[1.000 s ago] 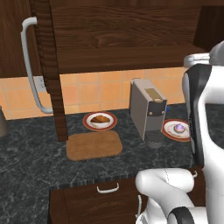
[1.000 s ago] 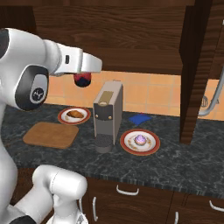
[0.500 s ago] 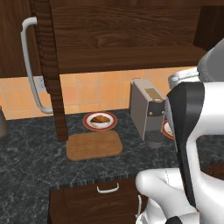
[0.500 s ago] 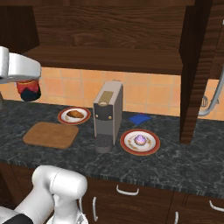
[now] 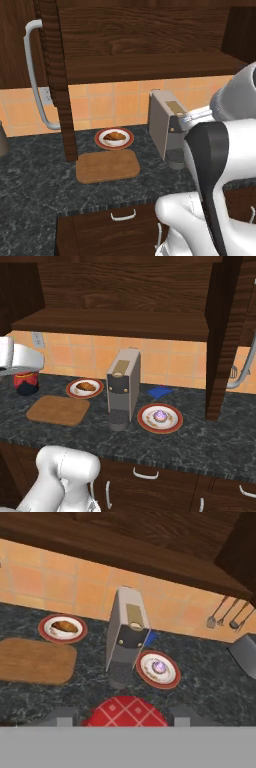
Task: From the different types of pastries on the counter, select a croissant and place it on the cutting board. Then retrieve a jar of jam from the cabinet and place it alongside the croissant on the cutting board.
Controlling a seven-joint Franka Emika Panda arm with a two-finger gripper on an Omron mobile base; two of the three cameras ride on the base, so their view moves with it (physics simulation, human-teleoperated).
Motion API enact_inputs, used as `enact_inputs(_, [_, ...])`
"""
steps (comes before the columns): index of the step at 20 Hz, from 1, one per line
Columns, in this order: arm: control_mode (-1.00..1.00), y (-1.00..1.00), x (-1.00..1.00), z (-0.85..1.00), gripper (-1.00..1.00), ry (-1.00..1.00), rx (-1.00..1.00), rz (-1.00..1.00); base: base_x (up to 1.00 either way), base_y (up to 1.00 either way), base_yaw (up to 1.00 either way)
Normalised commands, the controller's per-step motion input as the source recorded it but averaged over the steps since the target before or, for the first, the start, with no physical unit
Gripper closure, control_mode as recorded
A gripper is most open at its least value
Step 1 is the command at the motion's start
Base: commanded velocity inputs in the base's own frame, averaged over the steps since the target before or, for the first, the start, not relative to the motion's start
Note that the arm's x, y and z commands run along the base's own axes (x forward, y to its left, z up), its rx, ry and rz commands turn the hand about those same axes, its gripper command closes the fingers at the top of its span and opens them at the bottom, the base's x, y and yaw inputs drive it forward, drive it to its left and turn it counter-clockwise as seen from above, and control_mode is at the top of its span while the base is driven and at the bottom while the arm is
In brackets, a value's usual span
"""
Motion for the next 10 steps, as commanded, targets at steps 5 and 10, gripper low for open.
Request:
enact_inputs(5, [-1.00, 0.59, 0.00, -1.00, 1.00, 0.00, 0.00, 0.13, 0.00, 0.00, 0.00])
enact_inputs(10, [-1.00, 0.58, 0.14, -1.00, 1.00, 0.01, 0.01, 0.14, 0.00, 0.00, 0.00])
